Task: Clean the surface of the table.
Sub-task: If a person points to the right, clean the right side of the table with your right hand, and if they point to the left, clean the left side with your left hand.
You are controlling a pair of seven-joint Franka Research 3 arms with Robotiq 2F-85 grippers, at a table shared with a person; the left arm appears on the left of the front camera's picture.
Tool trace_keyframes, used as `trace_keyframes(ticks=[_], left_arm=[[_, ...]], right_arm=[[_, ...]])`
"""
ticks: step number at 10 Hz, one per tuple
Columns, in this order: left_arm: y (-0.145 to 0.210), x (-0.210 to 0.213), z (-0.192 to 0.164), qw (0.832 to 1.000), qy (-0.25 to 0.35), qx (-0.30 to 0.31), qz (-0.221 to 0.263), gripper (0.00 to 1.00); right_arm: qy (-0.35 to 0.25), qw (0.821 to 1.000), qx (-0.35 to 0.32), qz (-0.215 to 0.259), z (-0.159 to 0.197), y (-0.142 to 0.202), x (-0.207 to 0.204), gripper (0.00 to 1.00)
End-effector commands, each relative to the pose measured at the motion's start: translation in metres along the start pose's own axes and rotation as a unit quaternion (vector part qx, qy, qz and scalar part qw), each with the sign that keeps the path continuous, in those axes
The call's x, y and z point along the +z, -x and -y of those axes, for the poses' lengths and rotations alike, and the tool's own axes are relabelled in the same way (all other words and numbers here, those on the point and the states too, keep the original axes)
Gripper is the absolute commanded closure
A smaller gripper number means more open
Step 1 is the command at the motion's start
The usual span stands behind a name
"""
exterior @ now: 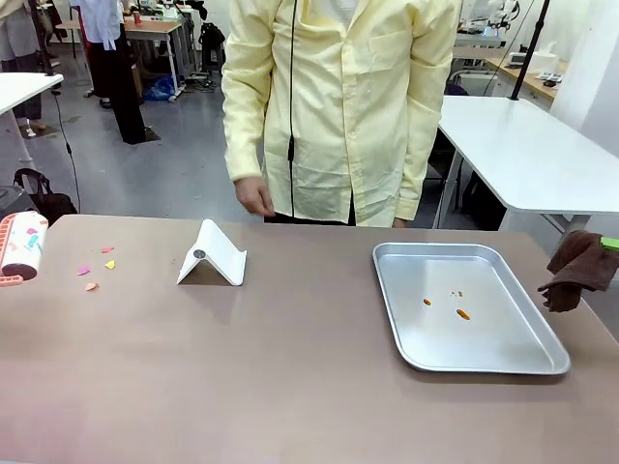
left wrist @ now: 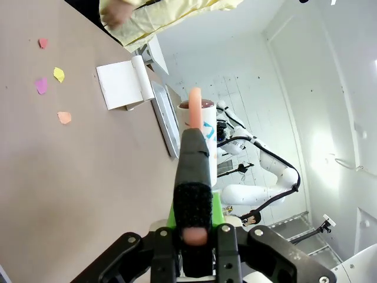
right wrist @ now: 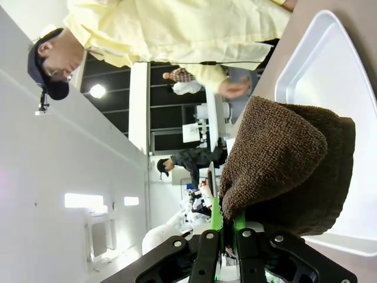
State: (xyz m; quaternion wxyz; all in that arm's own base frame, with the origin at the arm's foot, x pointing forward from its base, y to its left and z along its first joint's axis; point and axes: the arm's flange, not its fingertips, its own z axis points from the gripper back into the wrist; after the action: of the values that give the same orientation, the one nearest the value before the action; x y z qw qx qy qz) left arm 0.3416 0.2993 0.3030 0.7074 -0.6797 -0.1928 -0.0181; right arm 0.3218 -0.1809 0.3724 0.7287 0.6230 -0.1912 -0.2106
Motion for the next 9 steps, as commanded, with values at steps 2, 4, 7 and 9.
trace_keyframes(ticks=[2, 4, 7, 9], left_arm=[[0.0029, 0.0002, 0.0039, 1.0, 0.007, -0.002, -0.006, 1.0], [0.0029, 0.0002, 0.0039, 1.0, 0.007, -0.002, -0.006, 1.0], [0.0029, 0.0002, 0.0039, 1.0, 0.007, -0.002, -0.006, 1.0], [0.0029, 0.0002, 0.0039, 1.0, 0.007, -0.002, -0.006, 1.0]], right_arm=[[0.006, 1.0, -0.007, 0.002, -0.0076, 0.0003, 0.0003, 1.0], [0.006, 1.0, -0.007, 0.002, -0.0076, 0.0003, 0.0003, 1.0], [0.006, 1.0, -0.007, 0.002, -0.0076, 0.0003, 0.0003, 1.0], [0.006, 1.0, -0.007, 0.002, -0.0076, 0.0003, 0.0003, 1.0]])
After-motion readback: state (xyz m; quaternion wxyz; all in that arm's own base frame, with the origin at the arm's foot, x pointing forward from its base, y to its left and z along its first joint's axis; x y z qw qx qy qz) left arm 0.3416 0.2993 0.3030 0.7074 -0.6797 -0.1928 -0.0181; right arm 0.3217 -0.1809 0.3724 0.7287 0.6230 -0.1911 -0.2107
